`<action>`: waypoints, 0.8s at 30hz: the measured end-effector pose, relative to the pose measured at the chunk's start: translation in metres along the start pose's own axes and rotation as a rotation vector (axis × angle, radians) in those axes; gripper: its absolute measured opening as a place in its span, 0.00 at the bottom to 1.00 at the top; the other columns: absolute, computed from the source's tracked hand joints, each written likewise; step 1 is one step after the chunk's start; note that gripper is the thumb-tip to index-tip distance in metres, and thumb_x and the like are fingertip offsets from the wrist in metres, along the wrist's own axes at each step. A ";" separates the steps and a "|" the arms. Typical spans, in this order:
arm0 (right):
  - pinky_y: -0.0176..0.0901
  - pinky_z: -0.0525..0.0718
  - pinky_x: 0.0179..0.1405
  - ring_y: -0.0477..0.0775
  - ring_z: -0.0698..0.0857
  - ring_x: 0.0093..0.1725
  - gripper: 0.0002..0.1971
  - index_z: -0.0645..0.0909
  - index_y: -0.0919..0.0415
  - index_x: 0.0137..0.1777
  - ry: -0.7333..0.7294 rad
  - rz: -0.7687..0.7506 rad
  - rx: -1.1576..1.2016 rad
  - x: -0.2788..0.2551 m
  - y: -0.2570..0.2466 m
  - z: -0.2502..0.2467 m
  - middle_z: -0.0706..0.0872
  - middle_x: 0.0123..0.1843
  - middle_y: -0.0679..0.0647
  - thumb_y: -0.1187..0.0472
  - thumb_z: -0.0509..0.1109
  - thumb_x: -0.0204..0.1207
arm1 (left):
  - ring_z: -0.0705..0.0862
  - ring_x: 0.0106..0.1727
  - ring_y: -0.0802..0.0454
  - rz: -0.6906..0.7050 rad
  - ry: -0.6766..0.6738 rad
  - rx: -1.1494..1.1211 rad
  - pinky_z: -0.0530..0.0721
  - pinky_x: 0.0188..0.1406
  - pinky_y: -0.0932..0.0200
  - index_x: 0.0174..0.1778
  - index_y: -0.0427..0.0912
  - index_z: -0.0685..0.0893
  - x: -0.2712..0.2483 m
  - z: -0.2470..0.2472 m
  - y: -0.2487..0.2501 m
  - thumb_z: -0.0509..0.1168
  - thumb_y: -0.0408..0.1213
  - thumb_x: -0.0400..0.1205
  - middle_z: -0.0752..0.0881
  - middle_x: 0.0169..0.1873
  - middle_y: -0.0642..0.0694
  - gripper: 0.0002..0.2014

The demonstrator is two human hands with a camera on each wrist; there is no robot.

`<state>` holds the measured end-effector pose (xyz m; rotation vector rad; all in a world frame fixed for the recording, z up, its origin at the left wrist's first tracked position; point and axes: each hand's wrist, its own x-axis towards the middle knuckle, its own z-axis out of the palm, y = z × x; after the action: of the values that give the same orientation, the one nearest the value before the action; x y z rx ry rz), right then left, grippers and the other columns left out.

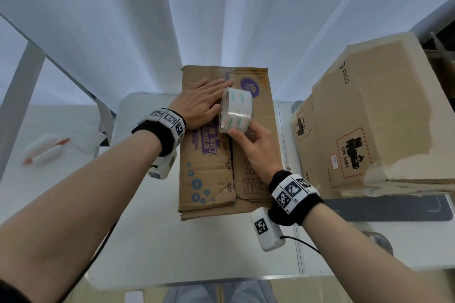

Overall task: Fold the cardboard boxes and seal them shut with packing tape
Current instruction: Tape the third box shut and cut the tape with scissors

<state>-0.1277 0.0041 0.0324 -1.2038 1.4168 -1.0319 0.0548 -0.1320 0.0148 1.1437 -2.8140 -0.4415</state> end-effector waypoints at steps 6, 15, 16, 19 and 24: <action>0.37 0.85 0.57 0.45 0.88 0.60 0.17 0.83 0.66 0.68 -0.002 -0.009 0.086 0.006 0.000 -0.003 0.89 0.61 0.55 0.62 0.72 0.82 | 0.52 0.87 0.58 0.011 0.056 -0.003 0.48 0.87 0.48 0.87 0.50 0.56 0.007 0.002 0.003 0.43 0.51 0.87 0.56 0.87 0.53 0.30; 0.40 0.83 0.66 0.48 0.85 0.66 0.17 0.80 0.66 0.71 -0.020 -0.013 0.186 -0.002 -0.003 0.000 0.88 0.65 0.58 0.63 0.67 0.85 | 0.55 0.87 0.54 0.054 0.087 -0.068 0.51 0.87 0.52 0.86 0.49 0.61 -0.001 0.000 0.009 0.44 0.62 0.84 0.59 0.86 0.50 0.36; 0.39 0.83 0.64 0.47 0.86 0.66 0.17 0.80 0.66 0.71 -0.016 -0.017 0.188 -0.003 -0.004 0.000 0.88 0.65 0.57 0.63 0.67 0.85 | 0.56 0.86 0.53 0.048 0.090 -0.076 0.52 0.87 0.51 0.86 0.49 0.62 -0.001 -0.001 0.011 0.44 0.63 0.84 0.60 0.85 0.50 0.36; 0.35 0.83 0.61 0.47 0.86 0.65 0.17 0.79 0.69 0.71 -0.008 -0.018 0.207 -0.003 -0.005 0.000 0.87 0.65 0.58 0.63 0.66 0.85 | 0.58 0.86 0.52 0.035 0.091 -0.082 0.57 0.86 0.48 0.85 0.49 0.64 -0.001 -0.002 0.012 0.44 0.64 0.83 0.63 0.85 0.50 0.36; 0.37 0.84 0.61 0.45 0.87 0.63 0.15 0.80 0.68 0.69 0.000 -0.027 0.215 -0.002 -0.009 0.001 0.88 0.63 0.57 0.64 0.67 0.85 | 0.58 0.86 0.53 0.030 0.087 -0.055 0.58 0.85 0.46 0.85 0.49 0.63 -0.001 0.000 0.009 0.43 0.66 0.83 0.62 0.85 0.50 0.38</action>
<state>-0.1250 0.0052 0.0409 -1.0675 1.2569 -1.1710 0.0493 -0.1257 0.0172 1.0816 -2.7234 -0.4526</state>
